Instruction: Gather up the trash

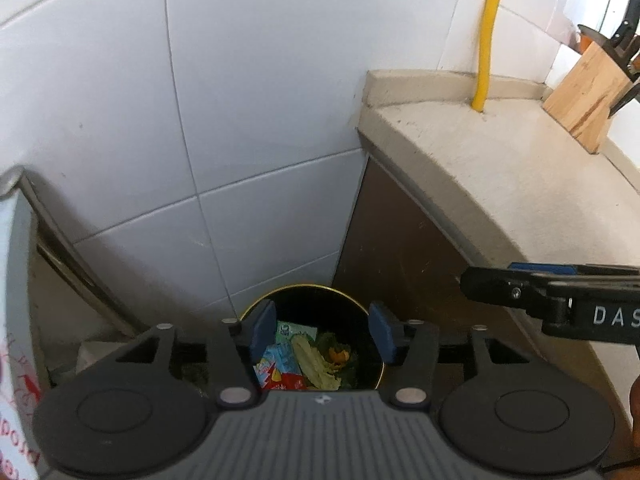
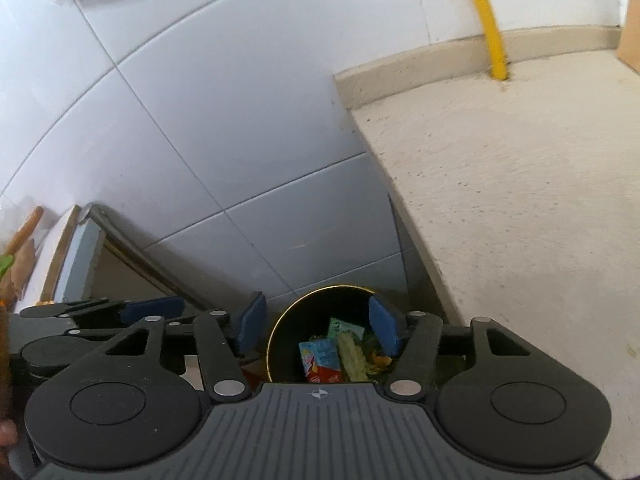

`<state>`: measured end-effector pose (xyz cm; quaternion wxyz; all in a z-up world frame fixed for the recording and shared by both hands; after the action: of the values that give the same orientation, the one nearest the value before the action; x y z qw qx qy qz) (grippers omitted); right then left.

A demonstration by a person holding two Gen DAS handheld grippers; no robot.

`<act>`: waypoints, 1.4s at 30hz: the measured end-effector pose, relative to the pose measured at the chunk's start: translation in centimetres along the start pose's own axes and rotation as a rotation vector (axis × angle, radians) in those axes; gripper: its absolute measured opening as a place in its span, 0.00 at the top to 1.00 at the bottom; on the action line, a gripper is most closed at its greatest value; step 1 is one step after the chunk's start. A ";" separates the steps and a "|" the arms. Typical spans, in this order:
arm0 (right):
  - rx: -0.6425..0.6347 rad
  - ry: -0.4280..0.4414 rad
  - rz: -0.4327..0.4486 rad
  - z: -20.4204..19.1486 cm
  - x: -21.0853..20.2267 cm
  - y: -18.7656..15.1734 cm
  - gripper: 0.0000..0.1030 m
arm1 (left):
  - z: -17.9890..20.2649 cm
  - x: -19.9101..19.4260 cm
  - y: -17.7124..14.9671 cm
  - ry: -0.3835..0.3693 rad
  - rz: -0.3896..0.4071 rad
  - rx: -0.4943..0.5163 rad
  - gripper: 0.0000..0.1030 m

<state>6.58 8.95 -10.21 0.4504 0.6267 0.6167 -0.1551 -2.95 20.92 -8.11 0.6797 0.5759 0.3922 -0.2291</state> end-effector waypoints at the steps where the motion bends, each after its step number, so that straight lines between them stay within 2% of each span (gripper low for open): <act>1: 0.002 -0.004 0.010 -0.1 -0.4 -0.2 0.36 | 0.1 -0.3 0.0 0.000 0.009 0.005 0.52; 6: 0.009 -0.026 0.068 -0.5 -2.3 -1.1 0.27 | 0.1 -2.1 -0.1 0.010 0.048 0.020 0.44; 18: 0.035 -0.087 0.130 -0.7 -4.3 -3.1 0.22 | 0.3 -3.9 -1.1 0.006 0.072 0.013 0.38; 20: 0.040 -0.095 0.133 -0.7 -4.4 -3.3 0.22 | 0.5 -4.1 -1.4 0.011 0.076 0.017 0.31; 22: 0.045 -0.103 0.136 -0.7 -4.5 -3.5 0.22 | 0.7 -4.1 -1.5 0.015 0.080 0.023 0.29; 42: 0.054 -0.132 0.157 -1.0 -5.4 -4.7 0.19 | 0.9 -4.2 -2.6 0.024 0.058 0.018 0.26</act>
<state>0.88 5.48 -7.42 0.4837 0.6734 0.5304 -0.1767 -7.19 18.90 -6.30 0.6761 0.5959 0.3814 -0.2056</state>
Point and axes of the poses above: each gripper's, at about its wrist camera, not at the fingertips, and x roughly the way its jaws point, z to its right, y to its top, the point moved 3 cm from there along x, roughly the way its jaws point, and after that the axes turned 12 degrees about x, right-handed, at the moved point
